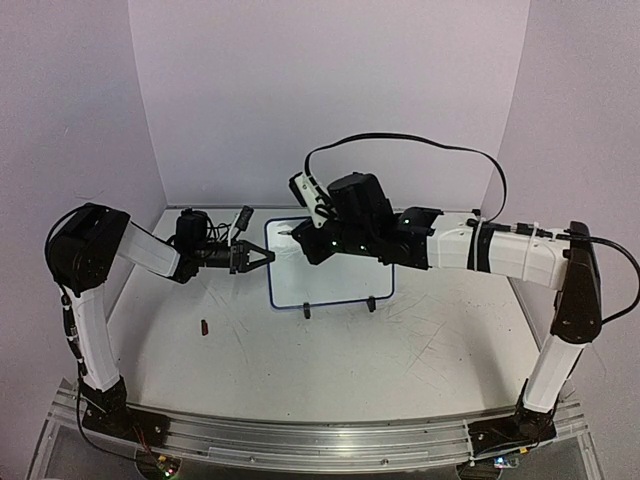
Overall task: Write a sentence on the whiteboard
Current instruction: Hold the whiteboard at the center of the board, then write a sentence on the whiteboard.
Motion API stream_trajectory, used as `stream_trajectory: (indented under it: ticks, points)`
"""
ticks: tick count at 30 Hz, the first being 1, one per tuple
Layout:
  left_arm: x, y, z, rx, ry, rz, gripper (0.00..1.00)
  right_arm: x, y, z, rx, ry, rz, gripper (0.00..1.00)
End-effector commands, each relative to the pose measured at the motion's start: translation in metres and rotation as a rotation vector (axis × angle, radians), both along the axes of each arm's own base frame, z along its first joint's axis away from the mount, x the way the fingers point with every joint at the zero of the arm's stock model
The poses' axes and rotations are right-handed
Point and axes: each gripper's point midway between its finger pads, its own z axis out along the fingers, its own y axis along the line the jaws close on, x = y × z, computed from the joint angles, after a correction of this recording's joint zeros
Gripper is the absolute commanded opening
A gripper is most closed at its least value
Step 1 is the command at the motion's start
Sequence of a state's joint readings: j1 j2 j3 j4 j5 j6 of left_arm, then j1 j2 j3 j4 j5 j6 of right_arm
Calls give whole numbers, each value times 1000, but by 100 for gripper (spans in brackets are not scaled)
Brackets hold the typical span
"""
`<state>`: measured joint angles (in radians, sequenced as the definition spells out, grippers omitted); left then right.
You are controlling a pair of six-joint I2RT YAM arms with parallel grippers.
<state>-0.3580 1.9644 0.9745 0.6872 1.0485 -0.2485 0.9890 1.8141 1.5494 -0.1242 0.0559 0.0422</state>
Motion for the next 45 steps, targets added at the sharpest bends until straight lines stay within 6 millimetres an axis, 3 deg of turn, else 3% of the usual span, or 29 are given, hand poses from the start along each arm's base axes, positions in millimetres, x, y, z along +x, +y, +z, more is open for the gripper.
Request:
stream_trajectory:
  ticks: [1,9,23,45]
  points:
    - [10,1,3,5,-59,32,0,3,-3,25,46,-41,-43,0]
    - [14,3,3,12,-50,62,0,7,-16,23,47,-36,-126,0]
    - [14,5,5,29,-52,83,0,2,26,8,-2,-67,-70,0]
    - [17,9,2,60,-72,119,0,3,14,15,-11,-105,-116,0]
